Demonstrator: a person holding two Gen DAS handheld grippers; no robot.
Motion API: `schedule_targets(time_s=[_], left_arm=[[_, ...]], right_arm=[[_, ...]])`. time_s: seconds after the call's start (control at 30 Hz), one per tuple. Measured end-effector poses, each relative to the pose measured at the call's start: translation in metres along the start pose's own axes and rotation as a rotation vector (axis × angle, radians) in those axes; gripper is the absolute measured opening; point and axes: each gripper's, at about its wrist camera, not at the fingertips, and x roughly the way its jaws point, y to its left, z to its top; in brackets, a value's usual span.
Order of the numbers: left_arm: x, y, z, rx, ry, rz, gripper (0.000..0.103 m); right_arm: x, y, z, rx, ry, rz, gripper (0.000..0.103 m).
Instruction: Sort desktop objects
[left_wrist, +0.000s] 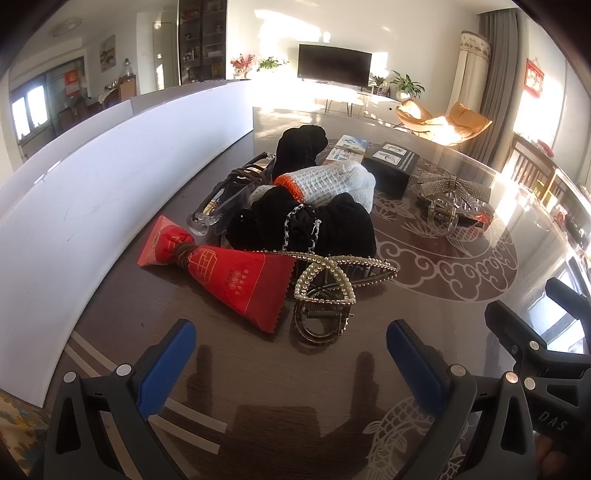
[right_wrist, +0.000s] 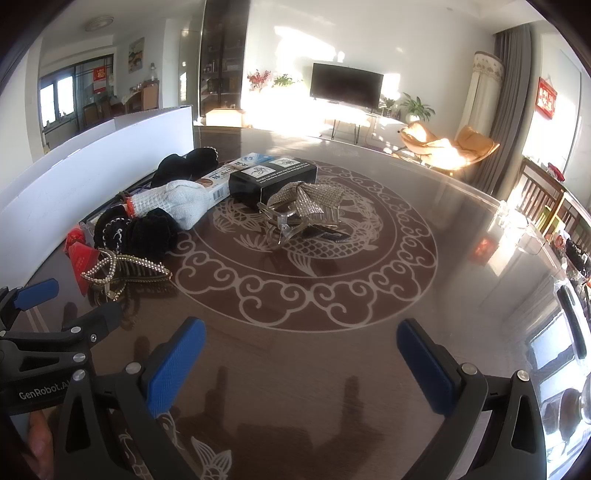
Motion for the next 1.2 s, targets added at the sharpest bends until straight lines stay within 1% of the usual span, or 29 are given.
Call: schedule_targets(time_s=[1.2], left_arm=[[0.0008, -0.0023, 0.0, 0.004, 0.001, 0.001, 0.103]], right_arm=[[0.0029, -0.0012, -0.0012, 0.002, 0.008, 0.003, 0.103]])
